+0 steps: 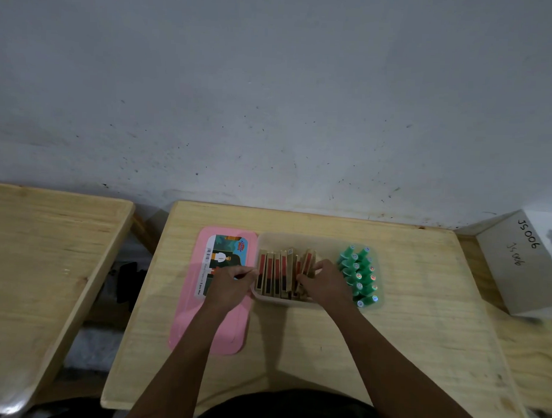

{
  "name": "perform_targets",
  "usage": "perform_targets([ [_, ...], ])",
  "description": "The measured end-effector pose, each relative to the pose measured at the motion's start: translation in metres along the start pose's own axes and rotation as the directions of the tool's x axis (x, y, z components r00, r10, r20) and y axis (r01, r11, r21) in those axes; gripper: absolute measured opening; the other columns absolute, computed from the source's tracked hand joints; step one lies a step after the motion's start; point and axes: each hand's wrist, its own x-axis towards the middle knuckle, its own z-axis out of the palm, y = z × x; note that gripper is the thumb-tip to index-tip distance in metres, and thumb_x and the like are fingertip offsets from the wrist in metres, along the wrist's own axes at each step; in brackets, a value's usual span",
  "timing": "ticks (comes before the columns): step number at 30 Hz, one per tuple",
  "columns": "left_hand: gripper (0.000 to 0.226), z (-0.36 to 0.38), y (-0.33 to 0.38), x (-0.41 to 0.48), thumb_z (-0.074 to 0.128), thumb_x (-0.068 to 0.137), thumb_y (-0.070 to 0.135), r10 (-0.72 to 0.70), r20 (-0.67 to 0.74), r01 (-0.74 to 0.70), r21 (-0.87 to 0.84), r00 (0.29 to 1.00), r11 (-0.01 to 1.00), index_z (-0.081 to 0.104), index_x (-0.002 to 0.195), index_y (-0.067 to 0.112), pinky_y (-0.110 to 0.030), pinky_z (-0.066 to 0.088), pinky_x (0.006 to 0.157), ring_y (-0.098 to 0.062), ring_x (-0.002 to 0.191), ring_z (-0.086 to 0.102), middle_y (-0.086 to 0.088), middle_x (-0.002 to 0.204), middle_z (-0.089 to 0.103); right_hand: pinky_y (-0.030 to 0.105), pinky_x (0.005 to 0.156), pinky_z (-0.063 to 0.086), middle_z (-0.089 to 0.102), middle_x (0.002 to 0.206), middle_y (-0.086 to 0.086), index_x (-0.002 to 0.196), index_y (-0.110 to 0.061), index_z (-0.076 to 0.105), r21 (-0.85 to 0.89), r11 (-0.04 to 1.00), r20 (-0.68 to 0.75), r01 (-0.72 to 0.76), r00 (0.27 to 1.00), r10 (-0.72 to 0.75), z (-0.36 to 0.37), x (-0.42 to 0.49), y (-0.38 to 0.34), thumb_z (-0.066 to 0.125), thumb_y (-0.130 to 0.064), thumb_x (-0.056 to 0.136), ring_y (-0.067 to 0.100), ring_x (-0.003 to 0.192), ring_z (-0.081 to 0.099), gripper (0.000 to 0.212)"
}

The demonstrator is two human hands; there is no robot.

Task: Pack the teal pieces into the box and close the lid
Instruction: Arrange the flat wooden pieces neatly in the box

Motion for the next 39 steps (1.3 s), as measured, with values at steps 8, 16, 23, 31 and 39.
perform_targets([
  [8,0.024,0.002,0.001,-0.002,0.059,0.091,0.025,-0.005,-0.025,0.005,0.008,1.0,1.0,0.067,0.109,0.012,-0.022,0.047,0.063,-0.012,0.073,0.063,-0.001,0.089,0.067,0.032,0.066,0.055,0.068,0.069,0.003,0.077,-0.013,0.069,0.072,0.997,-0.029,-0.013,0.999,0.015,0.002,-0.003,-0.006,0.065,-0.035,0.08,0.018,0.066,0.065,0.023],
  [16,0.024,0.003,0.001,-0.003,0.062,0.089,0.023,-0.017,-0.047,0.015,-0.04,0.999,0.999,0.069,0.108,0.012,-0.023,0.05,0.07,-0.015,0.087,0.062,0.001,0.092,0.067,0.018,0.051,0.043,0.067,0.067,-0.003,0.078,-0.015,0.073,0.139,0.979,0.031,0.152,0.987,-0.158,0.008,-0.023,-0.037,0.066,-0.028,0.084,0.003,0.056,0.057,0.016],
  [23,0.02,0.003,0.003,-0.003,0.064,0.088,0.023,-0.007,-0.056,0.005,-0.033,0.998,0.999,0.072,0.103,0.013,-0.029,0.05,0.072,-0.017,0.082,0.063,0.001,0.087,0.069,0.024,0.044,0.037,0.055,0.051,0.005,0.067,-0.003,0.071,0.022,0.972,0.18,0.234,0.955,-0.234,0.038,-0.01,-0.06,0.065,-0.021,0.083,0.013,0.044,0.046,0.025],
  [31,0.023,0.002,0.003,-0.004,0.061,0.089,0.024,-0.003,-0.045,0.004,0.005,0.999,1.0,0.069,0.108,0.013,-0.026,0.048,0.081,-0.014,0.096,0.059,0.001,0.096,0.065,0.03,0.068,0.05,0.068,0.092,0.0,0.1,-0.02,0.062,-0.179,0.973,-0.094,0.147,0.982,-0.165,0.02,-0.006,-0.039,0.058,-0.032,0.088,0.02,0.084,0.065,0.018],
  [39,0.025,0.002,0.005,-0.004,0.06,0.09,0.025,-0.004,-0.043,0.005,0.018,0.999,1.0,0.068,0.11,0.012,-0.031,0.051,0.086,-0.014,0.096,0.059,0.004,0.093,0.063,0.029,0.066,0.048,0.067,0.098,0.005,0.106,-0.012,0.061,-0.218,0.973,0.04,0.071,0.997,-0.064,0.025,0.001,-0.028,0.068,-0.03,0.077,0.023,0.089,0.066,0.035],
])
